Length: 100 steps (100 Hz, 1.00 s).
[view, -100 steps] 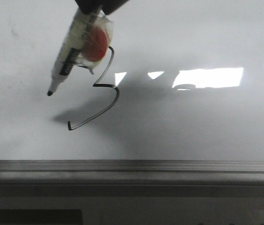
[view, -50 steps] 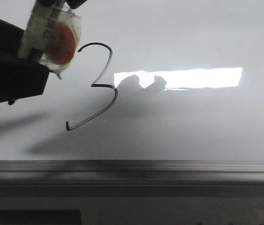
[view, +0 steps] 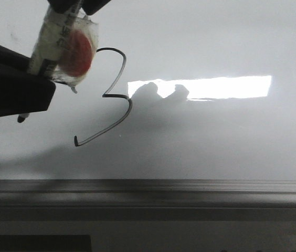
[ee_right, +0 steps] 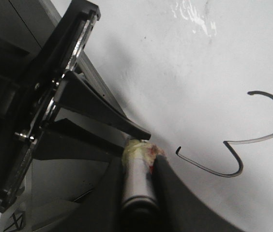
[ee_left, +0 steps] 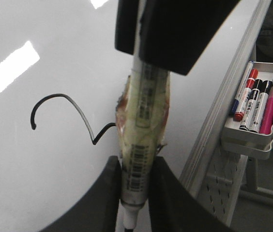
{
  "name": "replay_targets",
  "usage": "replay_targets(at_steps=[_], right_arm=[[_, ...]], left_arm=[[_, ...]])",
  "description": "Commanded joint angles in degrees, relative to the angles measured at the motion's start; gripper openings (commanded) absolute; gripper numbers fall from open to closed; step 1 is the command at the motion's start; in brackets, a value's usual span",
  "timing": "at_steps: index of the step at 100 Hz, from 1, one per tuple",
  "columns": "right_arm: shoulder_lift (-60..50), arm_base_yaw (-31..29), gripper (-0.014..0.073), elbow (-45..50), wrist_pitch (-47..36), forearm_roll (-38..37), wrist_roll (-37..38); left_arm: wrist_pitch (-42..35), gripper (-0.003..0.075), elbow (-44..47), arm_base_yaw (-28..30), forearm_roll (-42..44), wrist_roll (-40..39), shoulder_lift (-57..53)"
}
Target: Write number 3 on whiteboard
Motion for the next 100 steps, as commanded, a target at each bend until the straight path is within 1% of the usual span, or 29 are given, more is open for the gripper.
replay_targets(at_steps=[1, 6, 9, 11, 13, 14, 16, 17, 18, 19, 20, 21, 22, 23, 25, 26, 30, 33, 40, 45, 54, 61, 66, 100], right_arm=[[-1.37, 0.03, -0.0063, -1.88, -3.71, 0.5, -0.05], [-1.37, 0.03, -0.0044, -1.88, -4.22, 0.5, -0.45], [-1.37, 0.03, -0.0008, -1.88, -4.79, 0.5, -1.49], [-1.37, 0.03, 0.0032, -1.88, -4.9, 0.5, -1.83], [-1.37, 0.03, 0.0083, -1.88, -5.24, 0.5, -2.21], [-1.47, 0.03, 0.0121, -1.88, -5.42, 0.5, -2.33], [-1.47, 0.03, 0.0164, -1.88, -5.81, 0.38, -2.33], [-1.47, 0.03, 0.0209, -1.88, -5.93, 0.24, -2.33], [-1.47, -0.08, 0.0233, -1.88, -6.05, 0.11, -2.33], [-1.47, -0.09, 0.0282, -1.88, -6.21, 0.07, -2.33], [-1.47, -0.09, 0.0307, -1.98, -6.22, -0.14, -2.33], [-1.47, -0.2, 0.0356, -1.91, -6.32, -0.28, -2.33], [-1.47, -0.2, 0.038, -2.02, -6.32, -0.67, -2.33], [-1.47, -0.33, 0.0426, -2.02, -6.46, -0.86, -2.22], [-1.47, -0.46, 0.047, -2.28, -6.46, -1.32, -2.22], [-1.47, -0.61, 0.051, -2.27, -6.35, -1.46, -2.22], [-1.47, -1.17, 0.0596, -2.64, -6.35, -1.8, -2.22], [-1.55, -1.6, 0.0621, -2.75, -6.45, -1.8, -2.22], [-1.84, -2.45, 0.0605, -3.15, -6.32, -1.8, -2.22], [-2.39, -2.73, 0.0578, -3.15, -6.44, -1.8, -2.09], [-2.92, -2.82, 0.0533, -3.15, -6.44, -1.8, -2.01], [-2.92, -2.82, 0.052, -3.15, -6.33, -1.8, -2.01], [-2.92, -2.82, 0.052, -3.15, -6.45, -1.8, -2.01], [-2.92, -2.82, 0.052, -3.15, -8.8, -1.8, -2.01]], left_arm=[[-3.69, -0.002, -1.58, -0.33, -1.25, -0.72, -0.19], [-3.15, -0.002, -1.58, -0.33, -1.93, -0.72, -0.19], [-2.71, -0.002, -1.58, -0.33, -3.04, -0.72, -0.19], [-2.34, -0.002, -1.58, -0.33, -4.33, -0.72, -0.19], [-2.02, -0.002, -1.58, -0.33, -5.97, -0.72, -0.19], [-1.89, -0.002, -1.58, -0.33, -6.65, -0.72, -0.19], [-1.61, -0.002, -1.58, -0.33, -8.76, -0.86, -0.19], [-1.48, -0.002, -1.58, -0.33, -10.69, -0.86, -0.19], [-1.33, -0.002, -1.58, -0.33, -11.62, -0.86, -0.19], [-1.22, -0.002, -1.58, -0.33, -13.57, -0.86, -0.19], [-1.06, -0.002, -1.58, -0.33, -14.56, -0.86, -0.19], [-1.04, -0.002, -1.58, -0.33, -15.53, -0.86, -0.19], [-1.04, -0.002, -1.58, -0.33, -17.43, -0.86, -0.19], [-1.04, -0.002, -1.58, -0.33, -18.32, -0.86, -0.19], [-1.04, -0.002, -1.58, -0.33, -20.99, -0.86, -0.19], [-1.04, -0.002, -1.58, -0.33, -22.73, -0.86, -0.19], [-1.04, -0.002, -1.58, -0.33, -27.17, -0.86, -0.19], [-1.04, -0.002, -1.58, -0.33, -32.21, -0.86, -0.19], [-0.95, -0.002, -1.58, -0.2, -42.44, -0.86, -0.19], [-0.95, -0.002, -1.58, -0.2, -47.37, -0.86, -0.19], [-0.95, -0.002, -1.58, 0.37, -53.04, -0.86, -0.19], [-0.28, -0.002, -1.58, 1.72, -56.51, -0.86, -0.19], [0.62, -0.002, -1.58, 3.0, -57.55, -0.86, -0.19], [9.24, -0.002, -1.58, 13.39, -57.22, -0.33, -0.19]])
